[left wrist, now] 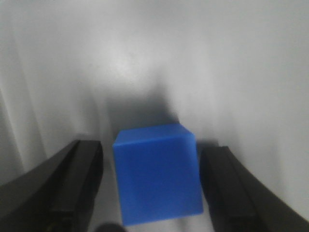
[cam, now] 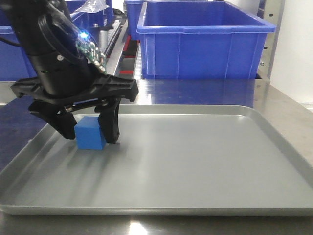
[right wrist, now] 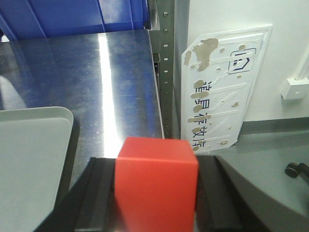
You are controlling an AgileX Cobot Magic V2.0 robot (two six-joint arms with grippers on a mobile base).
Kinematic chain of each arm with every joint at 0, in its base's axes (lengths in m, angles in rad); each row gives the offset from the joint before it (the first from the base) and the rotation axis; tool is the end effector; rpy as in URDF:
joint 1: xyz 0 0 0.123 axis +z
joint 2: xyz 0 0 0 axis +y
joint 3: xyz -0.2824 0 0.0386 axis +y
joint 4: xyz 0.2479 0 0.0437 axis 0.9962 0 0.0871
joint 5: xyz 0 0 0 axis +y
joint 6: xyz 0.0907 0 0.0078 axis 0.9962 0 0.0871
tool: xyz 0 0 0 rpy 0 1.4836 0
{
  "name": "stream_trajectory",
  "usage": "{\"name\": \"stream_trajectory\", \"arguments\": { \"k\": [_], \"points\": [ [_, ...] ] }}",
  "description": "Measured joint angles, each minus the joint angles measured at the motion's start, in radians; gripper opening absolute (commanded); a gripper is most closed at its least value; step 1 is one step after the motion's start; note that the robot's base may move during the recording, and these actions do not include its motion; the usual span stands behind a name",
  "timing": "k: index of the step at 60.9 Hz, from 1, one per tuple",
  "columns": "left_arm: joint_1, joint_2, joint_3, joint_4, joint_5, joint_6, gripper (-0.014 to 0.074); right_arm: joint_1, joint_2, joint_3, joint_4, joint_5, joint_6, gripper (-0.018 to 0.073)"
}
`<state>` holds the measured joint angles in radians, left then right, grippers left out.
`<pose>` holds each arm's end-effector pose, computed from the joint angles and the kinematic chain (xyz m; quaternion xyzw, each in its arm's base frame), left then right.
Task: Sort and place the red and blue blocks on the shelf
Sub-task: 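Lower the left gripper over the blue cube and close on it, then lift the blue cube with the left gripper up off the tray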
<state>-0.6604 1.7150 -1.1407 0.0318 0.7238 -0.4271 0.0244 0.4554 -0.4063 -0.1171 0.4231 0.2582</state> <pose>0.2717 -0.2086 0.2137 0.1243 0.9759 -0.0819 0.1596 0.0975 -0.0020 0.2793 0.0659 0.8258 0.0293 0.5593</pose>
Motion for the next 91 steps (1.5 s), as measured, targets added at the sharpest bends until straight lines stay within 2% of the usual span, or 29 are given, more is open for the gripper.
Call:
{"name": "stream_trajectory", "arguments": {
  "k": [11,44,56,65,76,91],
  "points": [
    [0.000,0.002,0.000,0.000,0.000,0.000,0.0452,0.000,0.000,0.000,0.000,0.000,0.000,0.0049],
    [0.000,-0.007,0.000,0.000,0.019,0.000,0.0124,0.000,0.000,0.000,0.000,0.000,0.000,0.0049],
    [0.000,-0.059,0.000,0.011,0.024,0.000,0.0126,0.000,0.000,0.000,0.000,0.000,0.000,0.0049],
    [0.000,-0.127,0.000,0.065,0.024,0.000,0.0126,0.000,0.000,0.000,0.000,0.000,0.000,0.0049],
    [0.055,-0.236,0.000,0.097,0.009,0.000,0.0126,0.000,0.000,0.000,0.000,0.000,0.000,0.0049],
    [0.192,-0.416,0.063,0.144,-0.055,0.000,0.0126,0.000,0.000,0.000,0.000,0.000,0.000,0.0049]
  ]
}}
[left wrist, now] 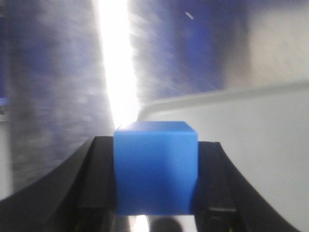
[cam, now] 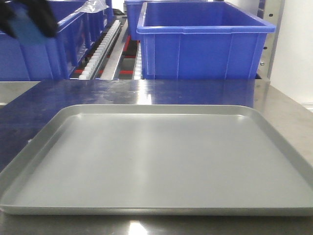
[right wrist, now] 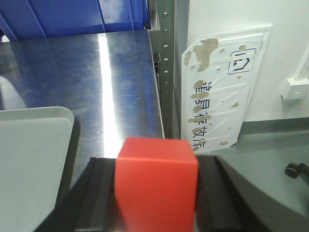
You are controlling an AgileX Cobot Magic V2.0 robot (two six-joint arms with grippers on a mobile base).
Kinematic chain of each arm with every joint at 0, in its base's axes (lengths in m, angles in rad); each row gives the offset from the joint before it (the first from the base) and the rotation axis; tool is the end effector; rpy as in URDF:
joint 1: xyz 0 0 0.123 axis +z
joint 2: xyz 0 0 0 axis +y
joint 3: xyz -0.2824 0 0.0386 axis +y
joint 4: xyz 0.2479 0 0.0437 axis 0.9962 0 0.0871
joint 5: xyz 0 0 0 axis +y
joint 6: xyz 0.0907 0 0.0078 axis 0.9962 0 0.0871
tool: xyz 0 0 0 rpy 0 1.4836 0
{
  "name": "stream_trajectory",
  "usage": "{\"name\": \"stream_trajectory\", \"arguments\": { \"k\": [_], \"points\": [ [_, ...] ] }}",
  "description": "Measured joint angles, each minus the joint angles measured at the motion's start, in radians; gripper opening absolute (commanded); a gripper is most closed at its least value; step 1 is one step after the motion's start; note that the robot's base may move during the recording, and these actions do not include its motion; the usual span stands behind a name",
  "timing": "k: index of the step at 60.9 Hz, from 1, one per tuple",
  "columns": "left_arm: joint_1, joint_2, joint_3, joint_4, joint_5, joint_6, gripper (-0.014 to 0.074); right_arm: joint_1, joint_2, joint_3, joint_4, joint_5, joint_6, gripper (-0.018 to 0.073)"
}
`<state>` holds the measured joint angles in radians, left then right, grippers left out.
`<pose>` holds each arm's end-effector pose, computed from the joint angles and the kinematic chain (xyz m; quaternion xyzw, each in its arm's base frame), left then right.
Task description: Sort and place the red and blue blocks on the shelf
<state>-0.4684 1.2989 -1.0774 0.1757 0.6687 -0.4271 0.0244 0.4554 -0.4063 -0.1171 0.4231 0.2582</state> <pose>0.2508 -0.1158 0.3288 0.0625 0.9225 -0.0928 0.3693 0.0975 -0.0020 0.2793 0.0659 0.8258 0.0293 0.5593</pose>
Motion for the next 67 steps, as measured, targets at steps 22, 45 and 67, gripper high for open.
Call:
{"name": "stream_trajectory", "arguments": {
  "k": [22,45,67],
  "points": [
    [0.165,-0.290,0.250,0.008,-0.078,0.000,0.0126,0.000,0.000,0.000,0.000,0.000,0.000,0.0049],
    [0.230,-0.575,0.525,0.021,-0.176,0.000,0.0126,0.000,0.000,0.000,0.000,0.000,0.000,0.0049],
    [0.231,-0.711,0.668,0.022,-0.210,0.000,0.0126,0.000,0.000,0.000,0.000,0.000,0.000,0.0049]
  ]
}}
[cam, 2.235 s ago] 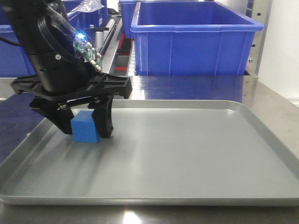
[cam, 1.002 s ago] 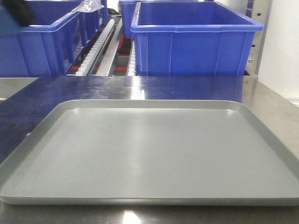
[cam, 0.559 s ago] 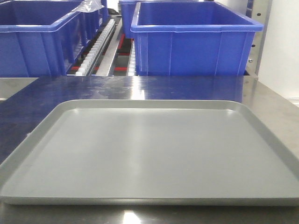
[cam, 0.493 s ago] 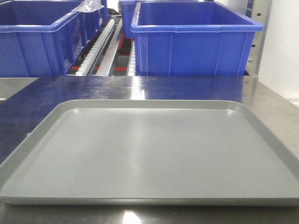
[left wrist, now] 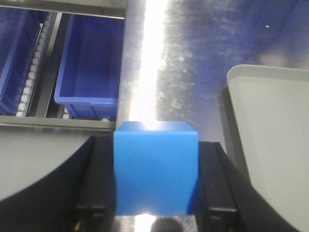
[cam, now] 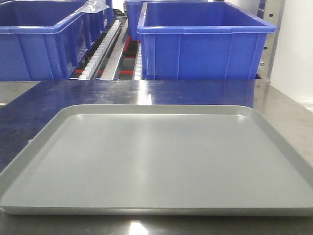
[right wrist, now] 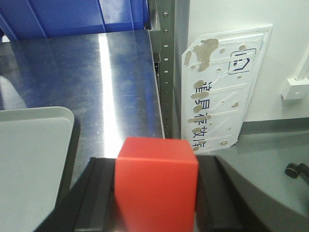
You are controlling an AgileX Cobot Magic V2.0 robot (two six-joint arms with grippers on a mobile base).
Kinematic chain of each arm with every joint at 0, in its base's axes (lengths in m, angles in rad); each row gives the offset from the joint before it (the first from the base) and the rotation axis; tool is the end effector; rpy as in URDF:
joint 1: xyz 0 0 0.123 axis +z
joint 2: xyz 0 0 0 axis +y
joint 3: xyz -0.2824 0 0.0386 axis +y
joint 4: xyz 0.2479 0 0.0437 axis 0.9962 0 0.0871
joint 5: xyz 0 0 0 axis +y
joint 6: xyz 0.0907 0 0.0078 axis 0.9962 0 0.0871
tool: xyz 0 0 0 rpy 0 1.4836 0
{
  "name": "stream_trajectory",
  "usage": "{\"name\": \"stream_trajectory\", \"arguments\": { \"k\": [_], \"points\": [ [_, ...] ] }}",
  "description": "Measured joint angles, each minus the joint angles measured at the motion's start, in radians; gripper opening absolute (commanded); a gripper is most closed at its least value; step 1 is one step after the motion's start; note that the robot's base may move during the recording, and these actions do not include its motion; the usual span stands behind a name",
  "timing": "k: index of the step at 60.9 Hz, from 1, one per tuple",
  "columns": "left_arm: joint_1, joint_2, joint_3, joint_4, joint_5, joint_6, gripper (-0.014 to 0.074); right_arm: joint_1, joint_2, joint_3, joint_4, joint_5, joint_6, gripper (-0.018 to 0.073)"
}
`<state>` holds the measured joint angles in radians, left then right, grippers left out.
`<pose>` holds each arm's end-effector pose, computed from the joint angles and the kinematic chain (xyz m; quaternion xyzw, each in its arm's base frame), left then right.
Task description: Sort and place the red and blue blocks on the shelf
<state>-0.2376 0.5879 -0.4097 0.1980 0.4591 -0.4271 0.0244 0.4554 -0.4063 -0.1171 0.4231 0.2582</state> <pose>0.1144 -0.0195 0.2639 -0.0265 0.8697 -0.0816 0.4861 0.0975 -0.0020 0.2793 0.0659 0.8258 0.0293 0.5593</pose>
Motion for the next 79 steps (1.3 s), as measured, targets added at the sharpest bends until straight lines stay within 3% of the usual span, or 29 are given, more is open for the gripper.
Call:
{"name": "stream_trajectory", "arguments": {
  "k": [79],
  "points": [
    [0.000,-0.127,0.144,0.020,-0.144,0.000,0.0126,0.000,0.000,0.000,0.000,0.000,0.000,0.0049]
  ]
}}
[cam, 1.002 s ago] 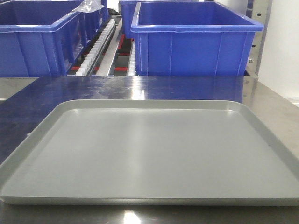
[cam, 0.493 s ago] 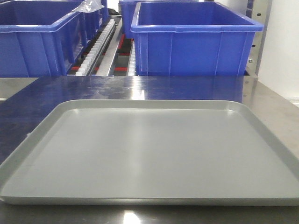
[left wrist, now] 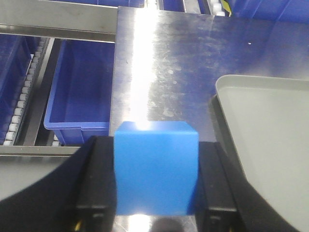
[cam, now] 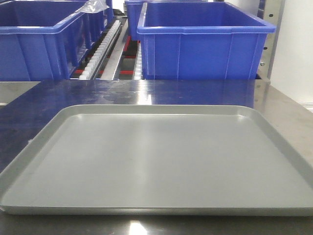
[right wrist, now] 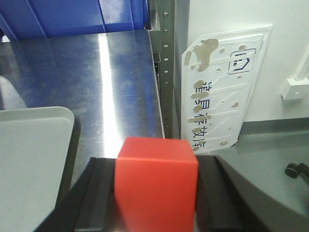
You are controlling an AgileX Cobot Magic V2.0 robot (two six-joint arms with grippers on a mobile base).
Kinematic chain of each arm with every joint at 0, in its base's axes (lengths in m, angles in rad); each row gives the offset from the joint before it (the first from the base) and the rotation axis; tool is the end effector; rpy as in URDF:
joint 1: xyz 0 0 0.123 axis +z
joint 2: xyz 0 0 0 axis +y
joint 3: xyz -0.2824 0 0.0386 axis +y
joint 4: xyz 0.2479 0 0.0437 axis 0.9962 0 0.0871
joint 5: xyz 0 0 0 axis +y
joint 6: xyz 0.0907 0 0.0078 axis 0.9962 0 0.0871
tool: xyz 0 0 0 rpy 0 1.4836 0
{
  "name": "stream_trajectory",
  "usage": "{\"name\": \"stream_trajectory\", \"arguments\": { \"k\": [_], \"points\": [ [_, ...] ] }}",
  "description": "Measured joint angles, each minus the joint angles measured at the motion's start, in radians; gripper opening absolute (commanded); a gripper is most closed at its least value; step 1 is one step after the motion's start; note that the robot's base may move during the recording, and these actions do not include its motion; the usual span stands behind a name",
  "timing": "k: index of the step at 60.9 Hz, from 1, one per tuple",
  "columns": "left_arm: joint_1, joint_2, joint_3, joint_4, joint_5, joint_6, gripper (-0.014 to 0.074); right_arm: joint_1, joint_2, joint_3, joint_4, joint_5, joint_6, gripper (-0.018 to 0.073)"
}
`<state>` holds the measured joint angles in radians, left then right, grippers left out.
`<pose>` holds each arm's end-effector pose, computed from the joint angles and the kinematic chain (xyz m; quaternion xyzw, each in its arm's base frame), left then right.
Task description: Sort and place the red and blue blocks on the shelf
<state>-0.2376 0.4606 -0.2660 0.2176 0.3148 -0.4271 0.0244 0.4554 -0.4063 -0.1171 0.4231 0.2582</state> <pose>0.0976 -0.0173 0.2413 -0.0108 0.8373 -0.0965 0.5380 0.0975 -0.0020 0.2793 0.0659 0.8258 0.0293 0.5593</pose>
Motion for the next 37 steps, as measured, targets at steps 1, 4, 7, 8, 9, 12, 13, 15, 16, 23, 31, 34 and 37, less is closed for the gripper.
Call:
{"name": "stream_trajectory", "arguments": {
  "k": [1,4,7,8,9,12,13,15,16,23,31,34,37],
  "points": [
    [0.000,-0.002,0.000,0.002,0.000,0.000,0.0126,0.000,0.000,0.000,0.000,0.000,0.000,0.0049],
    [0.000,-0.007,0.000,0.004,0.000,0.000,0.0126,0.000,0.000,0.000,0.000,0.000,0.000,0.0049],
    [0.000,-0.013,0.000,0.006,0.000,0.000,0.0126,0.000,0.000,0.000,0.000,0.000,0.000,0.0049],
    [0.000,-0.015,0.000,0.006,0.000,0.000,0.0126,0.000,0.000,0.000,0.000,0.000,0.000,0.0049],
    [0.000,-0.017,0.000,0.008,0.000,0.000,0.0126,0.000,0.000,0.000,0.000,0.000,0.000,0.0049],
    [0.000,-0.021,0.002,0.008,-0.002,0.000,0.0126,0.000,0.000,0.000,0.000,0.000,0.000,0.0049],
    [0.000,-0.021,0.002,0.010,-0.004,0.000,0.0126,0.000,0.000,0.000,0.000,0.000,0.000,0.0049],
    [0.000,-0.024,0.004,0.010,-0.004,0.000,0.0126,0.000,0.000,0.000,0.000,0.000,0.000,0.0049],
    [0.000,-0.024,0.004,0.012,-0.006,0.000,0.0126,0.000,0.000,0.000,0.000,0.000,0.000,0.0049],
    [0.000,-0.026,0.006,0.026,-0.006,0.000,0.0126,0.000,0.000,0.000,0.000,0.000,0.000,0.0049],
    [0.000,-0.026,0.008,0.044,-0.006,0.000,0.0126,0.000,0.000,0.000,0.000,0.000,0.000,0.0049],
    [0.000,-0.026,0.008,0.045,-0.006,0.000,0.0126,0.000,0.000,0.000,0.000,0.000,0.000,0.0049],
    [0.000,-0.026,0.008,0.048,-0.006,0.000,0.0126,0.000,0.000,0.000,0.000,0.000,0.000,0.0049]
  ]
}}
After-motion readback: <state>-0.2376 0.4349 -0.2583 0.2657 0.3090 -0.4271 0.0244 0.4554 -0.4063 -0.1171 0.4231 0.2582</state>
